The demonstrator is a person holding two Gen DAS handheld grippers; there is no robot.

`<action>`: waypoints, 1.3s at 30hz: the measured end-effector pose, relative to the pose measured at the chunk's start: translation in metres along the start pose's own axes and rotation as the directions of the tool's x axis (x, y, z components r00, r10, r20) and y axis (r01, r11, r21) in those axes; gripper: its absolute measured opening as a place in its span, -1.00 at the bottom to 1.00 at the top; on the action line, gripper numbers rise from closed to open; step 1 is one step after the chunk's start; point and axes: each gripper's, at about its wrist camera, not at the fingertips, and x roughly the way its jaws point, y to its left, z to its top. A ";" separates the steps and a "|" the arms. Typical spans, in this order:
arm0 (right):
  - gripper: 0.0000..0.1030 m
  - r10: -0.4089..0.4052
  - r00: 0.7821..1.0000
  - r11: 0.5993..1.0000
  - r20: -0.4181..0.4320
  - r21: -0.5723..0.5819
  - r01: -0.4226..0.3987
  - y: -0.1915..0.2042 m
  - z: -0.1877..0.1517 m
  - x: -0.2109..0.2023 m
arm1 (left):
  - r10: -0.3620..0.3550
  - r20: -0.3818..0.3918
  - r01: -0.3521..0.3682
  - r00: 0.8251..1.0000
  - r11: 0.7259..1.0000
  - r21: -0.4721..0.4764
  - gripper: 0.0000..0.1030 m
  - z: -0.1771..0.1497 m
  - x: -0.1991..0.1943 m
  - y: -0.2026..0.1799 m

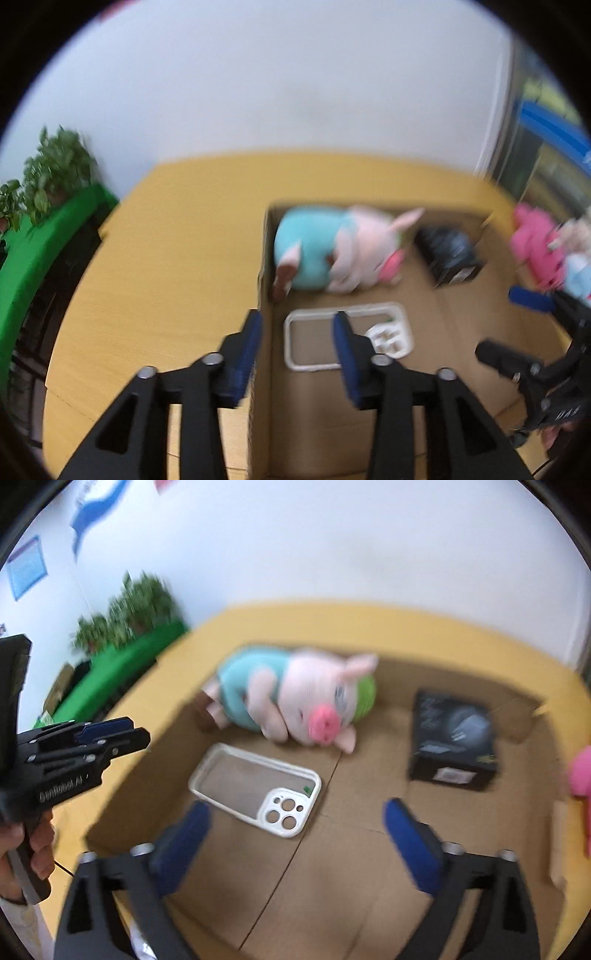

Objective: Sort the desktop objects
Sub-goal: 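Open the right gripper to drop the phone case into the box, then move the left gripper to the black sunglasses on the table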

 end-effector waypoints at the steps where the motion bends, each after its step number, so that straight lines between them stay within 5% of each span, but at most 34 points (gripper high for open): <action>1: 1.00 -0.010 0.999 1.000 0.032 -0.009 0.010 0.004 -0.004 -0.015 | -0.007 0.051 0.007 0.999 1.000 0.001 0.15 0.002 -0.016 -0.007; 3: 1.00 -0.035 0.995 0.999 0.092 -0.038 0.038 0.017 -0.016 -0.047 | -0.030 0.149 0.029 0.988 1.000 0.011 0.41 -0.004 -0.050 -0.019; 6: 1.00 -0.072 0.986 0.994 0.153 -0.069 0.084 0.024 -0.034 -0.088 | -0.077 0.209 0.071 0.975 0.997 0.038 0.44 -0.008 -0.073 -0.038; 13: 1.00 -0.110 0.967 0.990 0.228 -0.064 0.128 0.021 -0.059 -0.137 | -0.119 0.218 0.108 0.969 0.992 0.063 0.44 -0.033 -0.088 -0.076; 24: 1.00 -0.135 0.963 0.982 0.233 -0.095 0.161 0.016 -0.105 -0.161 | -0.141 0.192 0.131 0.971 0.989 0.061 0.44 -0.070 -0.103 -0.103; 30: 1.00 -0.101 0.978 0.986 0.184 -0.110 0.122 -0.004 -0.130 -0.154 | -0.148 0.140 0.139 0.979 0.988 0.071 0.44 -0.093 -0.094 -0.105; 34: 1.00 -0.141 0.989 0.982 0.034 -0.121 0.144 -0.046 -0.171 -0.118 | -0.165 0.088 0.160 0.982 0.986 0.054 0.44 -0.116 -0.084 -0.103; 39: 0.99 -0.054 0.994 0.996 -0.095 -0.072 0.047 -0.089 -0.206 -0.082 | -0.191 0.005 0.191 0.982 0.981 0.028 0.44 -0.141 -0.065 -0.102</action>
